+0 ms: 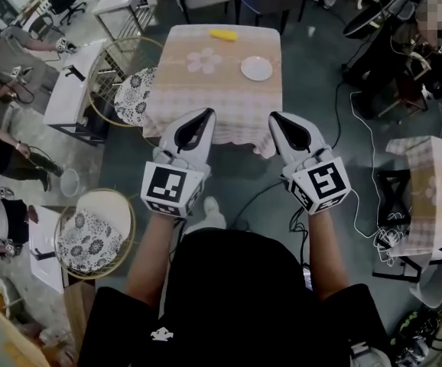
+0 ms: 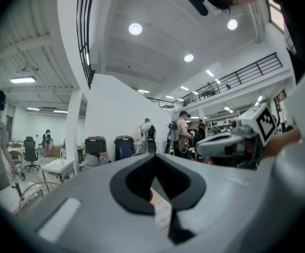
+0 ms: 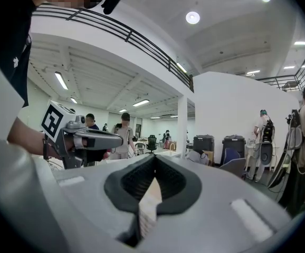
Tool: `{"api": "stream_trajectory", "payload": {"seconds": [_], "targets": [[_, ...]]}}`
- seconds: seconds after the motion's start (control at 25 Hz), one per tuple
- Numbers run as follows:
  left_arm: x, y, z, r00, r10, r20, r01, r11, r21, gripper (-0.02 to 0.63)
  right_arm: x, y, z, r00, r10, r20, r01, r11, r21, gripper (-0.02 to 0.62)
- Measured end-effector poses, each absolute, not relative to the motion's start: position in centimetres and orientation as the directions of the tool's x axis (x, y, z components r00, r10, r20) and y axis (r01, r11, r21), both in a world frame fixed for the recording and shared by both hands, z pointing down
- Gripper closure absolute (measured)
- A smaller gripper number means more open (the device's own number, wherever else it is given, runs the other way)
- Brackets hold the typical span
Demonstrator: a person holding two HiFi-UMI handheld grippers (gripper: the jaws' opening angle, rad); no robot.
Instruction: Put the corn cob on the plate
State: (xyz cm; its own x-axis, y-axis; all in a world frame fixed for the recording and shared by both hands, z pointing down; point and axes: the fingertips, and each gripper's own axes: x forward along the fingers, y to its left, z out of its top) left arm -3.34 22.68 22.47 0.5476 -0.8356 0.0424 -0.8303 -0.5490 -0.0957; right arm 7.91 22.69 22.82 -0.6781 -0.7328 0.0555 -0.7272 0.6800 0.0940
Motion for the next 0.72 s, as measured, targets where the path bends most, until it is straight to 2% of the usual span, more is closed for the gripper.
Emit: {"api": "stream_trajectory", "payload": {"seconds": [0.72], "targets": [[-8.8, 15.1, 22.7, 0.584, -0.810, 0.052, -0.806, -0.587, -0.083, 0.598, 2.8, 15.4, 23.2, -0.644, -0.759, 0.092, -0.755, 0.650, 0.081, 0.595]]}}
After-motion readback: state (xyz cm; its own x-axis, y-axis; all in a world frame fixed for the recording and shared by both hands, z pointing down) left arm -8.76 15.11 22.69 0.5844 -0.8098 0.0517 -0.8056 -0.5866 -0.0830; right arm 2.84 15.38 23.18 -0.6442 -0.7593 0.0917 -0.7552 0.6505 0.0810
